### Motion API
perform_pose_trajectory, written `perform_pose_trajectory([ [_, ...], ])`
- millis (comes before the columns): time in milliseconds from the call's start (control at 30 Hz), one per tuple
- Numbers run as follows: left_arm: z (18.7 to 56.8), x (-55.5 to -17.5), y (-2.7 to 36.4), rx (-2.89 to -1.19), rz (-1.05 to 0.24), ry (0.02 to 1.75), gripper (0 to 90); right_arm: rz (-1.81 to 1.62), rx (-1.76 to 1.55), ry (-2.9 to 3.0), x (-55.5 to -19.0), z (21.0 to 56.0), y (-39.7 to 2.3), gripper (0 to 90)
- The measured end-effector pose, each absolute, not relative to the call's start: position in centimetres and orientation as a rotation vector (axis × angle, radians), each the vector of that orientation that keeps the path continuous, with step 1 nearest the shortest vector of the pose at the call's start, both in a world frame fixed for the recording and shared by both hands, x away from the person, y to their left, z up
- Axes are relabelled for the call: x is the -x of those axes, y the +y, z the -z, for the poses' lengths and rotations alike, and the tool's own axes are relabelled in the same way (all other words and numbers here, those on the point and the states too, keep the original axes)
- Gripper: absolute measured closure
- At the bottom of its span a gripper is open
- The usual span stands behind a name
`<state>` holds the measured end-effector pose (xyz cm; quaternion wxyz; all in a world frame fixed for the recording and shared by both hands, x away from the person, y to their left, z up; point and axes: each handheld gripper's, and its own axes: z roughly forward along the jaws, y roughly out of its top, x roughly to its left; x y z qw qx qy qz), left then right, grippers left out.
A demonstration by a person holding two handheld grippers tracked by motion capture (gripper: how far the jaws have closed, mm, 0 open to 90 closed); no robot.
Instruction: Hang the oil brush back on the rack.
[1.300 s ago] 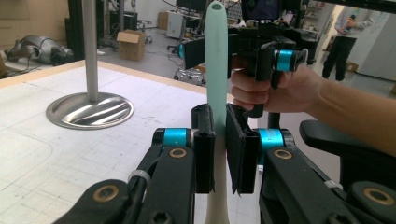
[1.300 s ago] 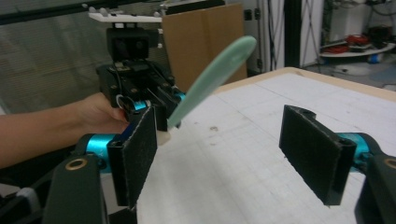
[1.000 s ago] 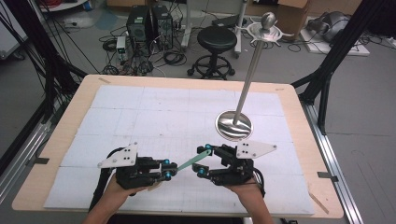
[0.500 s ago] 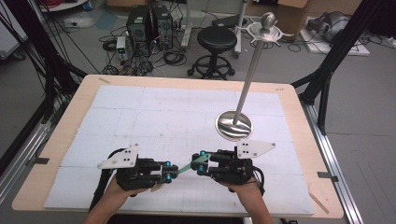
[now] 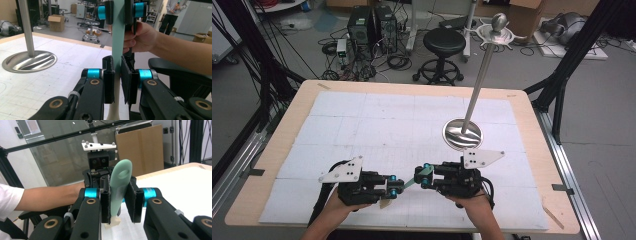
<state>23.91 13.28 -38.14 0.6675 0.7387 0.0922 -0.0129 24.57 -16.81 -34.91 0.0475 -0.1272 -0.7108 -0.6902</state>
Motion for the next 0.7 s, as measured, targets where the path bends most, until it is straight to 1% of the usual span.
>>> perform_pose_trajectory([
  [367, 38.2, -23.9, 13.2, -1.683, 0.009, 0.219, 80.0, 2.020, 0.518, -2.224, -24.4, 33.9, -16.0, 76.8],
  [400, 38.2, -23.9, 13.2, -1.685, 0.005, 0.228, 78.4, 2.020, 0.518, -2.225, -24.4, 33.9, -16.0, 76.8],
  [500, 38.2, -24.2, 13.3, -1.705, -0.005, 0.270, 64.5, 1.998, 0.539, -2.224, -24.5, 33.9, -16.0, 76.8],
  [567, 38.1, -24.2, 13.4, -1.724, -0.036, 0.276, 60.6, 1.991, 0.567, -2.232, -24.5, 33.8, -16.0, 76.8],
  [633, 38.0, -24.1, 13.4, -1.738, -0.052, 0.299, 52.7, 1.987, 0.604, -2.240, -24.6, 33.7, -16.0, 76.8],
  [700, 37.7, -23.9, 13.3, -1.766, -0.087, 0.303, 50.0, 1.980, 0.650, -2.239, -24.6, 33.5, -16.1, 76.8],
])
